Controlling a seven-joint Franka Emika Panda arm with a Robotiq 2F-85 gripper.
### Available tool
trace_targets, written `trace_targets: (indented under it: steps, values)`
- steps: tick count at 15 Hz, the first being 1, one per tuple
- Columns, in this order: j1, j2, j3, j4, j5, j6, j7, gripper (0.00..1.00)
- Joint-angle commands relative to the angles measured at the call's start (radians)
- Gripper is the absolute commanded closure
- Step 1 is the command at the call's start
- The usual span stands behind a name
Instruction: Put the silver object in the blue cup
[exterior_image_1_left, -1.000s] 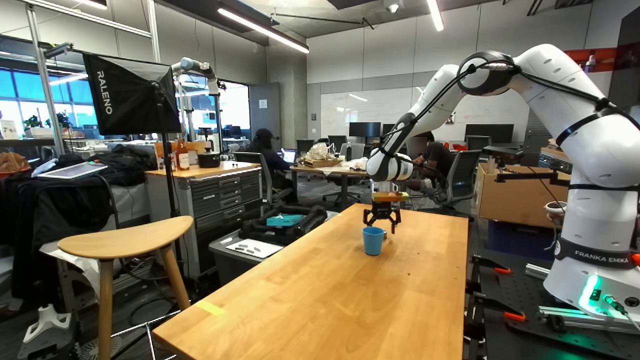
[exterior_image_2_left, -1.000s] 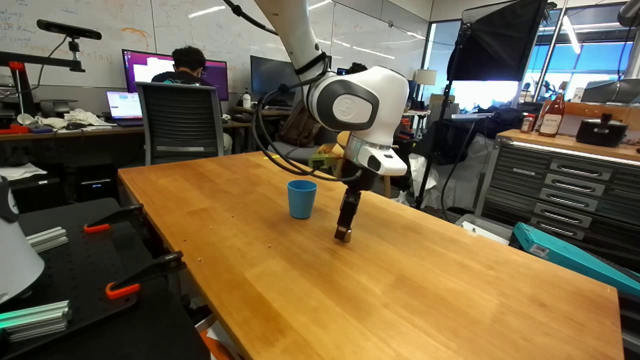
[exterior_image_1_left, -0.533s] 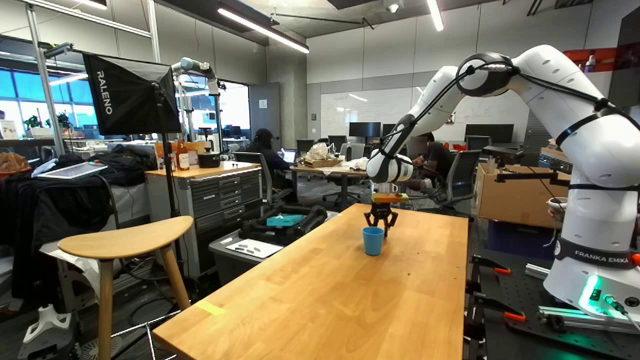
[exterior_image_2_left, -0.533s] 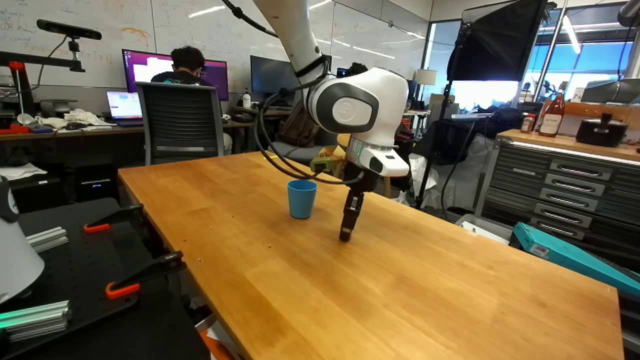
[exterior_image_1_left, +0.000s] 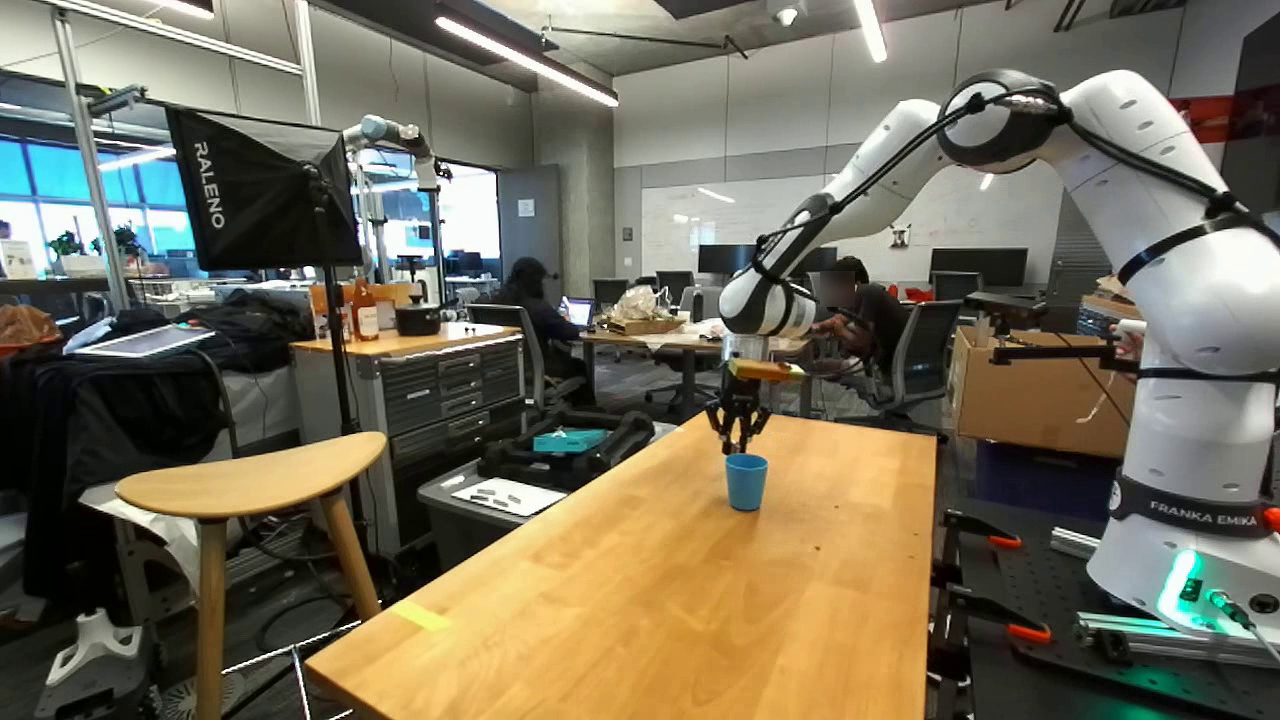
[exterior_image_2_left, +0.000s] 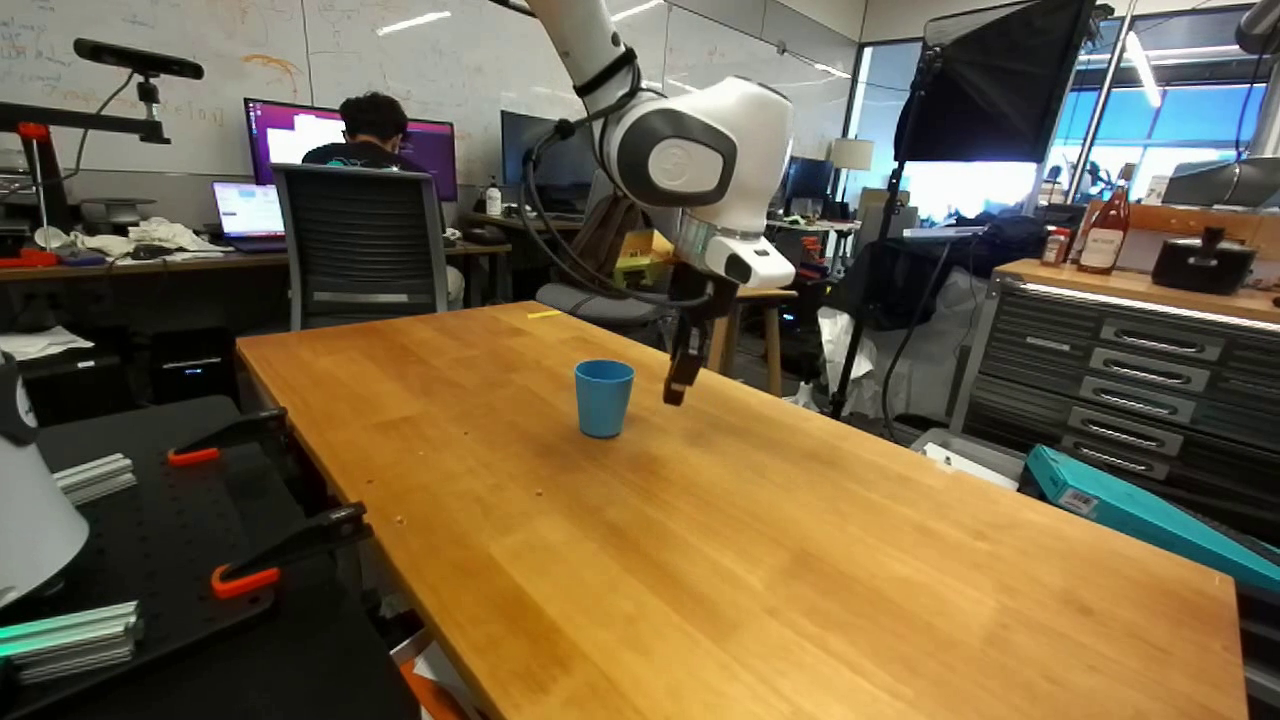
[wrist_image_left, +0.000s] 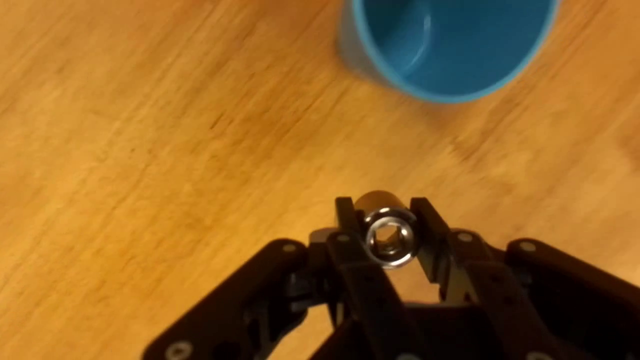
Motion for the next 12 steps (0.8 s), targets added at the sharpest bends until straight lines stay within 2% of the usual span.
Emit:
trace_targets:
  steps: [1, 4, 7, 12]
  values:
    - [0.006, -0.145, 0.062, -0.06, 0.091, -0.089, -0.107, 0.92]
    - [0.021, -0.204, 0.077, -0.061, 0.144, -0.176, -0.142, 0.92]
    - [0.031, -0.22, 0.06, -0.058, 0.161, -0.258, -0.147, 0.92]
    - [0.031, -0.164, 0.021, -0.073, 0.156, -0.218, -0.133, 0.92]
